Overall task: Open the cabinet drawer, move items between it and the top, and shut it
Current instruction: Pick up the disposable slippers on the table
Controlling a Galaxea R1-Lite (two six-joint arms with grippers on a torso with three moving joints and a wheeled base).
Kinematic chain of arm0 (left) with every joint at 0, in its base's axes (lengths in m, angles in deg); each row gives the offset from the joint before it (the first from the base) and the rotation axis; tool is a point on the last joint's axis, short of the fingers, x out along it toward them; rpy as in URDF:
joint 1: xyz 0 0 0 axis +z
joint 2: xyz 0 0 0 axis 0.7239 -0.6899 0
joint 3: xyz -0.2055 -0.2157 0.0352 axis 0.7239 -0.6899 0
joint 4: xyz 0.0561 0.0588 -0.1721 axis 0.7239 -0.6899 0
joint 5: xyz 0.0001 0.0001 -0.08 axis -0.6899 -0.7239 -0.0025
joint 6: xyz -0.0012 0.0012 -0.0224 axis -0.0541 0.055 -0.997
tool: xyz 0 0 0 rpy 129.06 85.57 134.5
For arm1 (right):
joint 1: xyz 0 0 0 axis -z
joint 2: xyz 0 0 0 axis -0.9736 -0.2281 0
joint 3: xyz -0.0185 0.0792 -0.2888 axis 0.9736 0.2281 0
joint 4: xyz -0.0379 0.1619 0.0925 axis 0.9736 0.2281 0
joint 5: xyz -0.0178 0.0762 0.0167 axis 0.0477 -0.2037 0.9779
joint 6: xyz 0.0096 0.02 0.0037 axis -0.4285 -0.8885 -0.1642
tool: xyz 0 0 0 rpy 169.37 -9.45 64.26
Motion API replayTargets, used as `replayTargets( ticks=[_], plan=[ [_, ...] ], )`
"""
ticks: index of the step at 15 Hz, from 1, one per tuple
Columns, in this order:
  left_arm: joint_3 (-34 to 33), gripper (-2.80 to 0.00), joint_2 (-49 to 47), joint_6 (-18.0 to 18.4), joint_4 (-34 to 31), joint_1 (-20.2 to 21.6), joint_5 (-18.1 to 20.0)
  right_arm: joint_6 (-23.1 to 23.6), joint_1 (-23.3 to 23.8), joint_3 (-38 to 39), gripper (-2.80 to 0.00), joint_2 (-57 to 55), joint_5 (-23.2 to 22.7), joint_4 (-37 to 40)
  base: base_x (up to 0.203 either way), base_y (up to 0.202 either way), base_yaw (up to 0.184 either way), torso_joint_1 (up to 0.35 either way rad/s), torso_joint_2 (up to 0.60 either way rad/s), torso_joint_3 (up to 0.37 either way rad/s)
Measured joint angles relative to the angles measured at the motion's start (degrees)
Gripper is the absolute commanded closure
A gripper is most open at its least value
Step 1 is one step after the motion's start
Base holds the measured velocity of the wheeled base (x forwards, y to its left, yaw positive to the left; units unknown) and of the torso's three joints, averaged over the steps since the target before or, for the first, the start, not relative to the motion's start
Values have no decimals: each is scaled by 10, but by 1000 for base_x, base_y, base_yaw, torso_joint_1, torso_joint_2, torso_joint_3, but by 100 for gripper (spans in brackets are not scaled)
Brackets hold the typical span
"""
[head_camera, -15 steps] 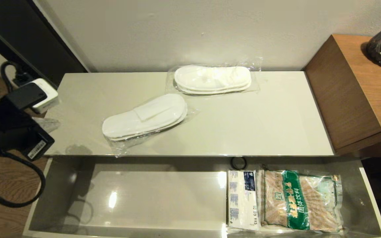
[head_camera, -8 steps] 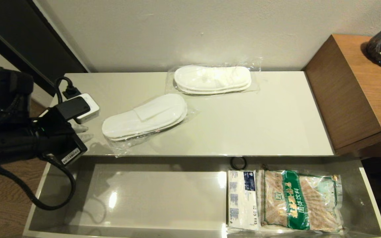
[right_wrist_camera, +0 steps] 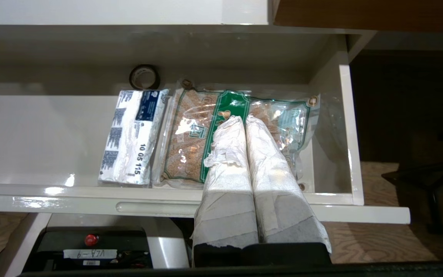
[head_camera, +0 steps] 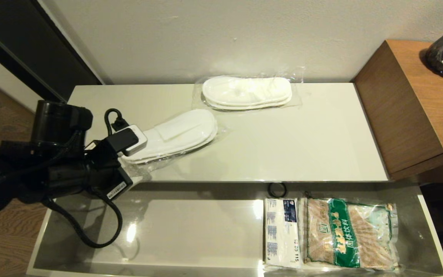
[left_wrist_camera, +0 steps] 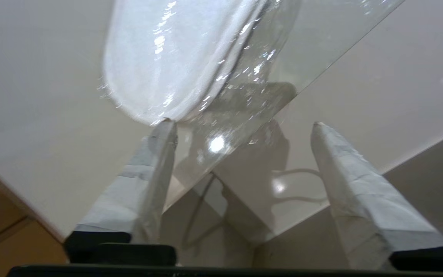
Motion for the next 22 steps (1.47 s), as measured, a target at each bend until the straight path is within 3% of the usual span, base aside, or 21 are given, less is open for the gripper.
replayTargets(
  ticks=[5, 9, 14, 19, 20, 22],
  plan=[
    [-55, -280, -62, 8, 183, -19, -53, 0, 0, 0, 0, 0, 0, 0, 0, 0, 0, 0, 0, 0],
    [-63, -280, -108, 29, 271, -30, -77, 0, 0, 0, 0, 0, 0, 0, 0, 0, 0, 0, 0, 0],
    [-52, -280, -148, 35, 323, -34, -98, 0, 0, 0, 0, 0, 0, 0, 0, 0, 0, 0, 0, 0],
    [-20, -280, -170, 34, 336, -28, -99, 0, 0, 0, 0, 0, 0, 0, 0, 0, 0, 0, 0, 0],
    [-18, 0, -173, 37, 336, -27, -99, 0, 0, 0, 0, 0, 0, 0, 0, 0, 0, 0, 0, 0],
    [-21, 0, -177, 48, 338, -25, -99, 0, 0, 0, 0, 0, 0, 0, 0, 0, 0, 0, 0, 0]
  ],
)
